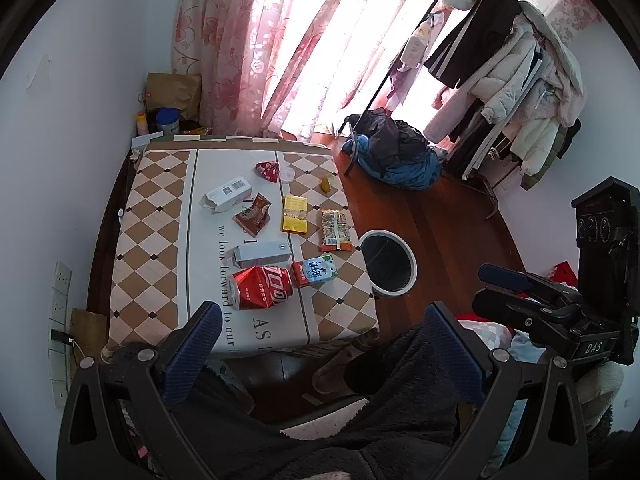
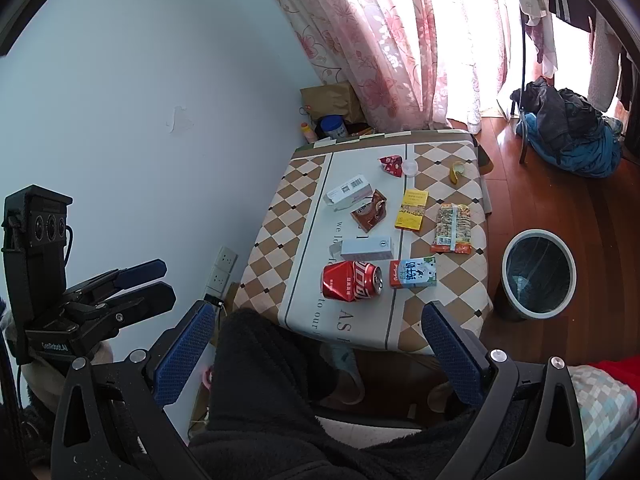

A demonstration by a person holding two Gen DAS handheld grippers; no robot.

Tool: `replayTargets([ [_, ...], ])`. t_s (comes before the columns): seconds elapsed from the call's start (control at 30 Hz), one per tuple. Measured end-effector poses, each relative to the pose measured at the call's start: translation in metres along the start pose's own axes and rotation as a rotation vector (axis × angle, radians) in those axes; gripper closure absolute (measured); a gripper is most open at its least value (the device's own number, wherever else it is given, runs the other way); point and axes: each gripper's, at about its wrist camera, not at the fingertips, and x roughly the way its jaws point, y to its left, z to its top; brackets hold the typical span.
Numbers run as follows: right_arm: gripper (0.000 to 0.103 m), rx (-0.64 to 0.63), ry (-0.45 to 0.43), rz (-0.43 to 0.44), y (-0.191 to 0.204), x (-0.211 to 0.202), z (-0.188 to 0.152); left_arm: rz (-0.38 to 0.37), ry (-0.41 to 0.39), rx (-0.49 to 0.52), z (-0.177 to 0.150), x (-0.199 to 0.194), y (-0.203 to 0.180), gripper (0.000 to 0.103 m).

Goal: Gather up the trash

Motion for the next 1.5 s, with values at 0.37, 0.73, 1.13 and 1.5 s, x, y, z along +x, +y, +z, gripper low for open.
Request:
replayTargets([
  [0.37, 0.000, -0.001, -0.002, 0.000, 0.001, 0.000, 0.001, -0.023, 0.002, 0.005, 0.000, -0.006, -0.002, 0.000],
  [0.73, 0.000, -0.015, 0.000, 0.016, 0.008, 0.001, 0.000, -0.032, 0.003, -0.009, -0.003, -0.007, 0.000, 0.000],
  [1.13, 0.000, -0.025, -0.001, 0.022, 0.011, 0.003, 0.001, -0.033, -0.002, -0.014, -0.005, -0.008, 0.002, 0.000],
  [1.5, 0.000, -0.040, -0.008, 0.020, 0.014, 0.001, 0.000, -0.039, -0.002, -0.016, -0.005, -0.010, 0.001, 0.000],
])
